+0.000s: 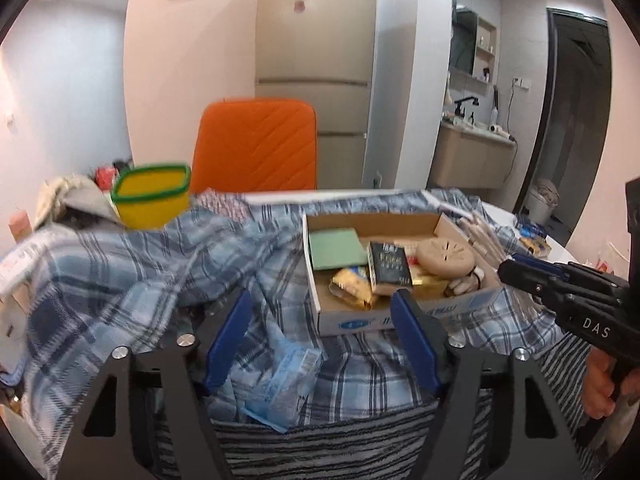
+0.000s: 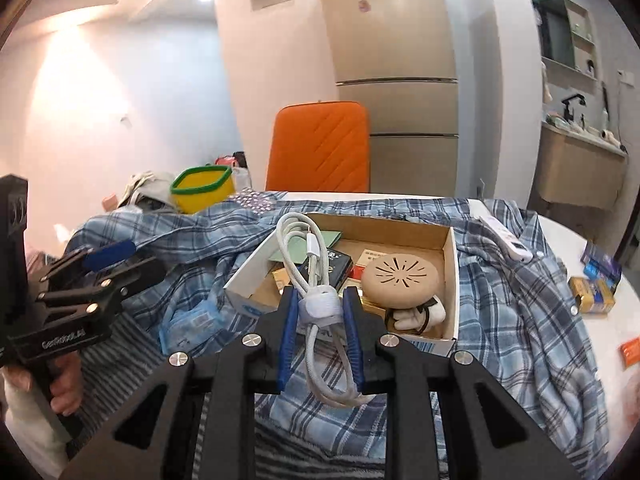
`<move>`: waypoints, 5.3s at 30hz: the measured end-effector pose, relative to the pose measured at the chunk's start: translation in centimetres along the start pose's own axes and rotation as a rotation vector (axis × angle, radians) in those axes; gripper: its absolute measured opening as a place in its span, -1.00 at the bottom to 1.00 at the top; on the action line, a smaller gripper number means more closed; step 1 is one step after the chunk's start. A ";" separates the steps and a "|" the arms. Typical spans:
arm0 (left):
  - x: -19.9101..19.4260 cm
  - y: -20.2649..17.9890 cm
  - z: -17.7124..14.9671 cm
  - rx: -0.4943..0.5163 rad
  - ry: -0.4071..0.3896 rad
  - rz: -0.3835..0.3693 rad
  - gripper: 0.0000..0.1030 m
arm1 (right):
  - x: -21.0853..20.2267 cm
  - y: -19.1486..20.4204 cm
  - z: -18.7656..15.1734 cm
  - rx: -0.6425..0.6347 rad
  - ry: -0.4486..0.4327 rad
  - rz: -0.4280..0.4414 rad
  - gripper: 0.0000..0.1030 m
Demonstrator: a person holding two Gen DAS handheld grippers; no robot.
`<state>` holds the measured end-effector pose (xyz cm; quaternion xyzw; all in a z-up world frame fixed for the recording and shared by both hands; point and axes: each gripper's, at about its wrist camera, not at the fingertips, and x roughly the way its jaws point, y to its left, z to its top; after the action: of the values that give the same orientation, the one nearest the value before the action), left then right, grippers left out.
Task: Organize soft objects
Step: 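Grasp the white cable bundle with the right tool while the left tool grasps the blue snack bar, then lift the cable bundle and snack bar and carry them over the box, then lower both items into the box and open both tools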
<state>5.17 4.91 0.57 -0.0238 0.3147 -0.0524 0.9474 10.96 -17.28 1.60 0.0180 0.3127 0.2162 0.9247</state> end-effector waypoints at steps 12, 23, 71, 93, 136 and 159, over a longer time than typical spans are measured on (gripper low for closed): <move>5.4 0.4 -2.4 0.003 0.249 0.082 -0.11 | 0.9 -0.8 -1.5 0.013 0.010 -0.001 -0.53; 7.2 0.8 -3.3 0.017 0.318 0.111 -0.18 | 0.8 -0.5 -1.7 0.004 0.018 0.023 -0.53; -5.5 -7.9 1.8 0.112 -0.489 -0.049 -0.44 | -5.0 -0.8 1.6 -0.033 -0.354 -0.110 -0.52; 3.2 -6.2 3.6 0.018 -0.477 0.015 -0.44 | 3.0 -2.5 5.3 0.065 -0.250 -0.147 -0.52; 10.9 -5.9 3.3 0.010 -0.097 -0.013 -0.44 | 8.8 -8.0 2.4 0.198 0.026 -0.249 -0.17; 8.7 -5.6 3.1 -0.002 -0.155 -0.001 0.39 | 6.9 -6.9 2.9 0.138 -0.024 -0.267 0.00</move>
<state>13.49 -1.62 -1.73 -0.0290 0.2405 -0.0503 0.9689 20.25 -20.43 -1.21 0.0420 0.3155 0.0689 0.9455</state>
